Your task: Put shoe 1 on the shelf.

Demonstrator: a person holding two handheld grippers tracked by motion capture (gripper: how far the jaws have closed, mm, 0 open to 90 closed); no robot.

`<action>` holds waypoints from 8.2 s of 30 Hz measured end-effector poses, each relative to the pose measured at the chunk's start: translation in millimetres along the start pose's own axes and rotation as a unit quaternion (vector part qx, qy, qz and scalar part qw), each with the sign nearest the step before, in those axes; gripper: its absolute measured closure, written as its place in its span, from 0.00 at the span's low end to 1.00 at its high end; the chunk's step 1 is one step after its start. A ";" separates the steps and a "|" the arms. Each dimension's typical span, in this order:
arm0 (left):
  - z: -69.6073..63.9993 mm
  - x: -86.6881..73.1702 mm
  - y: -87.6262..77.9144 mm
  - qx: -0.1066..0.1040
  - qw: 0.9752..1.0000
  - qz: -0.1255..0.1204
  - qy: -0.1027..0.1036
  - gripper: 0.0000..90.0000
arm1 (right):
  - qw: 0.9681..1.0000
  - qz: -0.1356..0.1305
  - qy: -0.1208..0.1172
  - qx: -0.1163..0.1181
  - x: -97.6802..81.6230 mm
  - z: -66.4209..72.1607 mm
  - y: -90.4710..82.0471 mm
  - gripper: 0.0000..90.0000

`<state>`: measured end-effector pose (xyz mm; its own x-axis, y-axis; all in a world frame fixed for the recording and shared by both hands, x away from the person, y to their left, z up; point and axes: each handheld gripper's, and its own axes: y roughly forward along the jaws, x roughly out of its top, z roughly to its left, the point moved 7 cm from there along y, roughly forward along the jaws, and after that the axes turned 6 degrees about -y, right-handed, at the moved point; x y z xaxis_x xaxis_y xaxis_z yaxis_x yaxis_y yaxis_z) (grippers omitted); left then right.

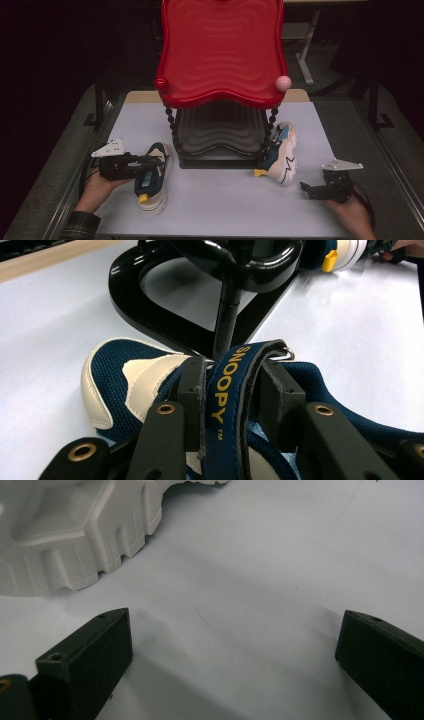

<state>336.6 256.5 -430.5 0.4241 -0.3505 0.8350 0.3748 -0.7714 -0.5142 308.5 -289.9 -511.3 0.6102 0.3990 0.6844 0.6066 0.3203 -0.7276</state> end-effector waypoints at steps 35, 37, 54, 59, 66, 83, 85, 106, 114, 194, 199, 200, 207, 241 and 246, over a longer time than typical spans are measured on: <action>-21.1 58.9 -40.8 -0.014 0.998 -0.041 0.038 0.80 | 1.000 0.000 0.000 0.000 -0.1 0.0 -0.1 0.01; -22.7 65.8 -45.6 -0.014 0.998 -0.044 0.044 0.80 | 1.000 0.000 0.000 0.000 -0.1 -0.1 -0.1 0.01; -25.3 130.6 -90.7 -0.021 0.994 -0.074 0.075 0.81 | 1.000 0.000 0.001 0.000 -0.1 0.0 -0.1 0.01; -24.7 150.4 -102.4 -0.017 0.993 -0.081 0.085 0.81 | 1.000 0.000 0.001 0.001 0.0 0.1 -0.2 0.01; -27.5 176.3 -115.8 -0.024 0.990 -0.097 0.098 0.81 | 1.000 0.000 0.001 0.000 0.0 0.1 -0.3 0.01; -37.0 248.5 -153.8 -0.019 0.982 -0.126 0.140 0.81 | 1.000 0.000 0.003 0.000 0.0 0.1 0.0 0.01; -39.0 256.7 -157.9 -0.019 0.981 -0.130 0.144 0.81 | 1.000 0.000 0.003 0.000 0.0 0.1 0.0 0.01; -61.1 329.1 -158.7 -0.042 0.970 -0.160 0.176 0.81 | 1.000 0.000 0.002 0.000 -0.1 0.2 -0.1 0.01; -66.4 351.7 -138.6 -0.054 0.970 -0.151 0.184 0.81 | 1.000 0.000 0.003 0.000 0.0 0.2 -0.1 0.01; -70.9 359.0 -59.0 -0.046 0.977 -0.081 0.193 0.29 | 1.000 -0.001 0.001 -0.001 -0.2 0.4 -0.2 0.01; -68.8 337.1 -77.8 -0.052 0.980 -0.083 0.175 0.24 | 1.000 -0.001 0.001 -0.001 -0.1 0.3 -0.1 0.01; -68.5 331.6 -82.4 -0.055 0.980 -0.085 0.170 0.23 | 1.000 -0.001 0.000 -0.001 -0.1 0.2 -0.1 0.01; -64.1 299.4 -99.4 -0.035 0.984 -0.079 0.157 0.15 | 1.000 0.000 0.001 -0.002 0.0 0.3 -0.1 0.01; -42.4 107.7 -53.3 -0.008 0.997 -0.013 0.081 0.16 | 1.000 0.000 -0.001 -0.002 0.0 0.0 -0.2 0.01; -38.9 75.6 -38.1 0.010 0.997 -0.003 0.075 0.16 | 1.000 0.001 -0.001 -0.001 0.0 0.0 -0.2 0.01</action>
<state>322.3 238.7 -340.2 0.2937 -0.4225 0.8574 0.3939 -0.7638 -0.5113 308.4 -290.0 -511.3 0.6099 0.4015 0.6832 0.6069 0.3177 -0.7285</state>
